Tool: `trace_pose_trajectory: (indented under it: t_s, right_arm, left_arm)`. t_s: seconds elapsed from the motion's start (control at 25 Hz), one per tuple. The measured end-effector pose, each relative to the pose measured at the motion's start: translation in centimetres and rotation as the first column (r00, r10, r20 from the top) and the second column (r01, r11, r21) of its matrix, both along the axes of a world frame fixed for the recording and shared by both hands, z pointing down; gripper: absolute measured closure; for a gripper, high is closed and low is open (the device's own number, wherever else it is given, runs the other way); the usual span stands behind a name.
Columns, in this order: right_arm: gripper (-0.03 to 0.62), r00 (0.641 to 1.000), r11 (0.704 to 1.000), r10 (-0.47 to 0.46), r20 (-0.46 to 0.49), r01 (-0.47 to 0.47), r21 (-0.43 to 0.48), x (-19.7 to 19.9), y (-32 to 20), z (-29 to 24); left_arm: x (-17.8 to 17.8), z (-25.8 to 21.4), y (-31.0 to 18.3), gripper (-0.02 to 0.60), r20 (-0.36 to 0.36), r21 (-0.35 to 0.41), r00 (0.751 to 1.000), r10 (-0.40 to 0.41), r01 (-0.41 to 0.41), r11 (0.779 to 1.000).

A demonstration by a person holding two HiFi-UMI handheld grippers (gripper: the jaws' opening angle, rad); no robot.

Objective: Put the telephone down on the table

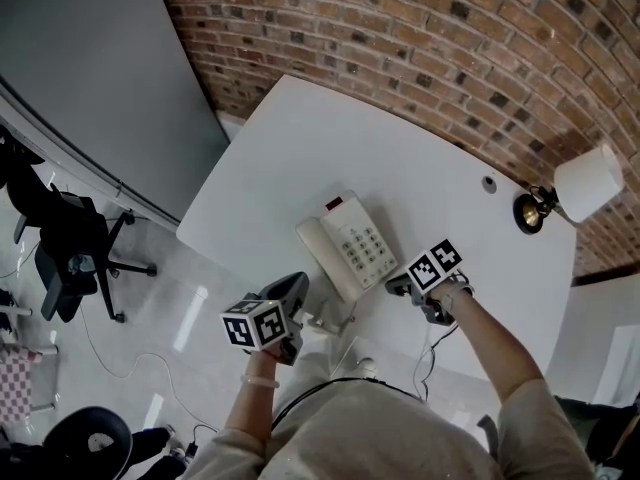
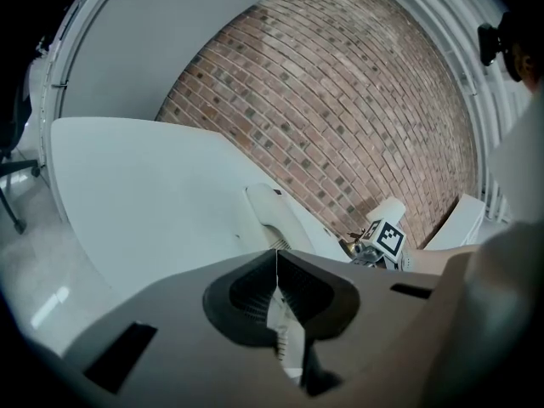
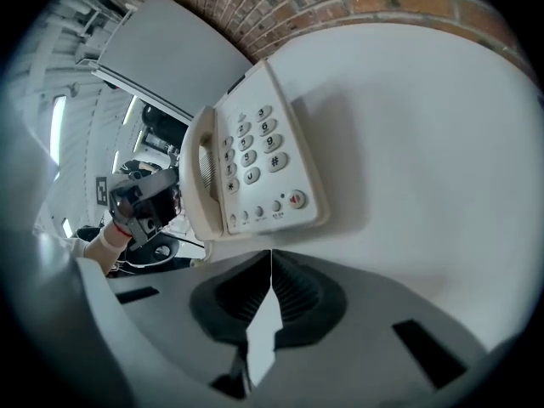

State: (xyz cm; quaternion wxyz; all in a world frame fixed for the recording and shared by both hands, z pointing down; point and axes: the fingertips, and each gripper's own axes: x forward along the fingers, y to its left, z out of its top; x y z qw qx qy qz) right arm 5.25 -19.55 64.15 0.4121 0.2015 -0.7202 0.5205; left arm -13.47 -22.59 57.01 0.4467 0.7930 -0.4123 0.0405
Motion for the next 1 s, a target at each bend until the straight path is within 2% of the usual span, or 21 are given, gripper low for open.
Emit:
trace_pose_trajectory:
  t_s: [0.24,0.44,0.64,0.8,1.0]
  right_arm:
    - [0.588,0.995,0.990,0.055,0.088,-0.066,0.122,0.0,-0.2,-1.9]
    - [0.588,0.987,0.956,0.114,0.112,-0.140,0.259,0.7,-1.0,-3.2]
    - [0.588,0.977,0.898,0.141,0.162,-0.195,0.394,1.2,-1.1,-5.5]
    - [0.588,0.972,0.838,0.132,0.194,-0.214,0.502,1.4,-1.2,-7.6]
    - [0.589,0.948,0.775,0.160,0.277,-0.294,0.559,1.8,-1.1,-10.1]
  left_arm:
    - [0.0,-0.3,0.8,0.575,0.023,0.018,1.000,-0.009,0.008,1.000]
    - [-0.1,-1.5,1.1,0.575,0.060,0.082,0.998,-0.023,0.018,0.996]
    - [-1.1,-2.9,1.8,0.575,0.107,0.130,0.991,-0.081,0.067,0.989]
    - [-1.6,-4.1,2.5,0.575,0.120,0.168,0.984,-0.130,0.109,0.980]
    - [-2.2,-5.5,3.6,0.575,0.161,0.224,0.973,-0.165,0.126,0.966]
